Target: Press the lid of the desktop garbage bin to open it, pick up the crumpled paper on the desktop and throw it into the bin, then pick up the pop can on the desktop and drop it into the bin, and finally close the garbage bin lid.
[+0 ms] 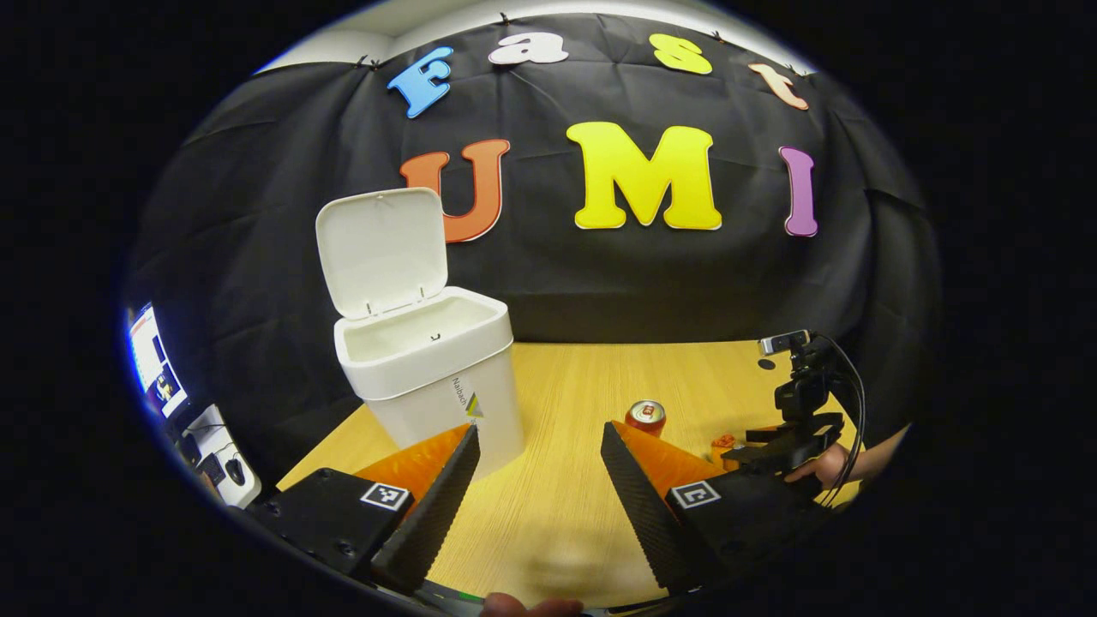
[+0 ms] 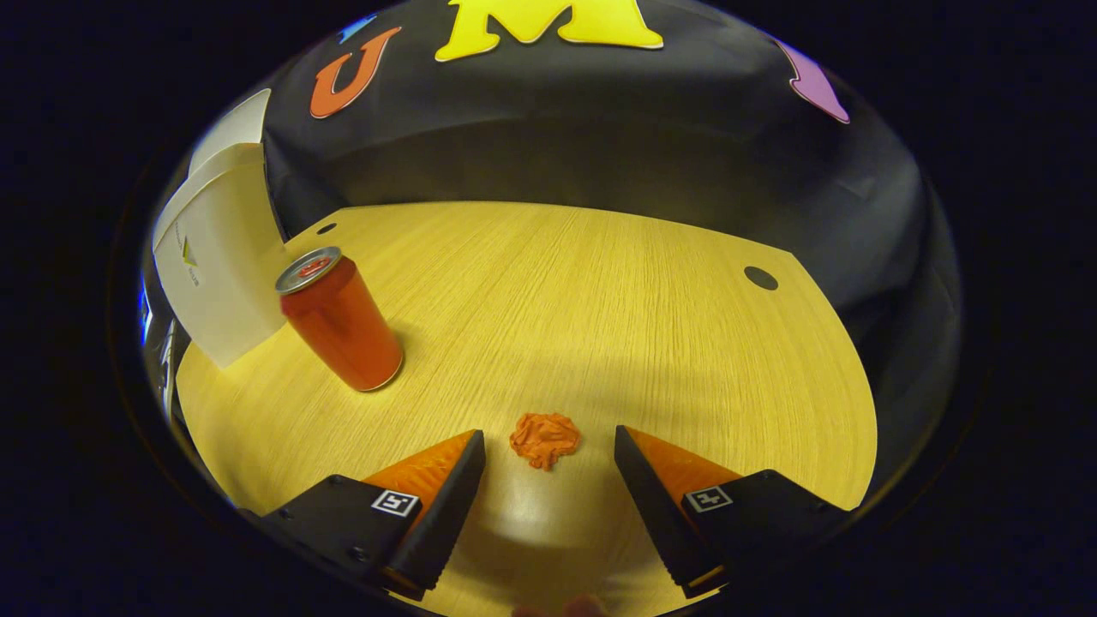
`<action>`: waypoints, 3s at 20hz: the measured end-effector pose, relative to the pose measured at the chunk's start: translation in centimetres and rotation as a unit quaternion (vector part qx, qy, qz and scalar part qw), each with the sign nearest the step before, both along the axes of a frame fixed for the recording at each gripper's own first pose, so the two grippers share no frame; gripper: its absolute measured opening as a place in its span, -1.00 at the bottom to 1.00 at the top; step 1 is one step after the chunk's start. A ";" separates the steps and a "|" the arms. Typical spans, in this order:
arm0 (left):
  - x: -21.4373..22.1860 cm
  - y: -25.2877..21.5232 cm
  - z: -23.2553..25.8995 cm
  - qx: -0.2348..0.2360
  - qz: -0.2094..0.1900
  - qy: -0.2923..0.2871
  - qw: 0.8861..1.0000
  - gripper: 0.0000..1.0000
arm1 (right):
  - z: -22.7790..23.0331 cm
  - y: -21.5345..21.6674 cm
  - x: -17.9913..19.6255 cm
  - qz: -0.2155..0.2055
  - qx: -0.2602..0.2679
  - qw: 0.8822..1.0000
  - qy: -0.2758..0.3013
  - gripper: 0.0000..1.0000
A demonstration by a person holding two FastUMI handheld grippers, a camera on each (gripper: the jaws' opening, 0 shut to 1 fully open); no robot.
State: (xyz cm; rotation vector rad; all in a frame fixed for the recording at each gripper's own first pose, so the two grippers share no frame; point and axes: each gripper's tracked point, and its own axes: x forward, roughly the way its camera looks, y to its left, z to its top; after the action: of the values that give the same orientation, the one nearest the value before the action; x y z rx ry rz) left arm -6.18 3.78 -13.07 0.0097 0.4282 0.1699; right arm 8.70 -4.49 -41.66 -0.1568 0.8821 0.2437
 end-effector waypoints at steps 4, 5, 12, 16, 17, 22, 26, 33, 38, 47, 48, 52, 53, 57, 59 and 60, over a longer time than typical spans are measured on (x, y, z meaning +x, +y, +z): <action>-0.2 0.8 0.3 0.004 0.011 0.001 1.000 0.89 | -0.7 0.2 0.5 -0.005 0.006 1.000 0.010 0.93; -0.2 0.9 0.4 0.004 0.013 -0.001 1.000 0.89 | -0.7 0.3 0.6 -0.004 0.006 1.000 0.009 0.92; 0.1 1.0 0.7 0.001 0.011 0.000 1.000 0.89 | -0.7 0.1 0.8 -0.020 0.001 1.000 0.014 -0.25; 0.1 1.1 1.0 0.001 0.006 -0.005 1.000 0.89 | -0.3 0.0 0.4 -0.033 -0.002 0.999 0.026 -0.82; 0.2 1.3 1.1 0.000 0.007 -0.007 1.000 0.89 | 0.2 0.3 -0.1 -0.033 0.003 0.999 0.030 -0.83; 1.0 1.5 0.9 -0.021 0.002 -0.011 1.000 0.89 | 6.4 3.2 -1.0 -0.022 0.045 0.999 0.009 -0.99; 1.8 1.6 1.3 -0.019 -0.011 -0.027 0.999 0.89 | 14.4 6.8 -1.8 0.010 0.083 0.996 -0.038 -0.99; 1.8 4.3 1.4 -0.028 0.005 -0.044 0.999 0.89 | 26.8 14.9 -1.8 0.089 0.132 0.981 -0.112 -0.99; -0.6 8.0 1.0 -0.029 0.044 -0.044 0.998 0.89 | 31.0 22.6 -1.8 0.148 0.155 0.968 -0.131 -0.99; -6.1 15.2 -0.1 -0.028 0.136 -0.024 0.990 0.90 | 32.1 38.7 -3.0 0.263 0.178 0.939 -0.131 -0.99; -6.7 15.7 -0.2 -0.025 0.144 -0.021 0.989 0.90 | 31.7 40.2 -3.1 0.271 0.175 0.938 -0.127 -0.99; -8.3 17.3 -0.7 -0.015 0.166 -0.019 0.986 0.89 | 29.3 44.5 -3.4 0.290 0.165 0.936 -0.115 -0.97; -8.6 17.6 -0.8 -0.015 0.168 -0.016 0.985 0.89 | 28.7 45.2 -3.3 0.293 0.160 0.936 -0.113 -0.98; -9.9 18.3 -1.3 -0.013 0.181 -0.008 0.983 0.89 | 26.9 46.3 -2.8 0.303 0.129 0.936 -0.123 -0.90; -10.3 18.6 -1.4 -0.009 0.187 -0.007 0.982 0.89 | 26.4 46.7 -2.7 0.305 0.121 0.936 -0.128 -0.75; -10.4 18.7 -1.4 -0.009 0.189 -0.008 0.982 0.89 | 26.3 46.7 -2.6 0.305 0.119 0.936 -0.128 -0.71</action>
State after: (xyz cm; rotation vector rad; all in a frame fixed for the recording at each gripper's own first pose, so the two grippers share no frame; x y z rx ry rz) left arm -16.62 22.43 -14.49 -0.0906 0.4133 0.5410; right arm 6.11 42.25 -15.33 -0.2287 0.5168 0.8876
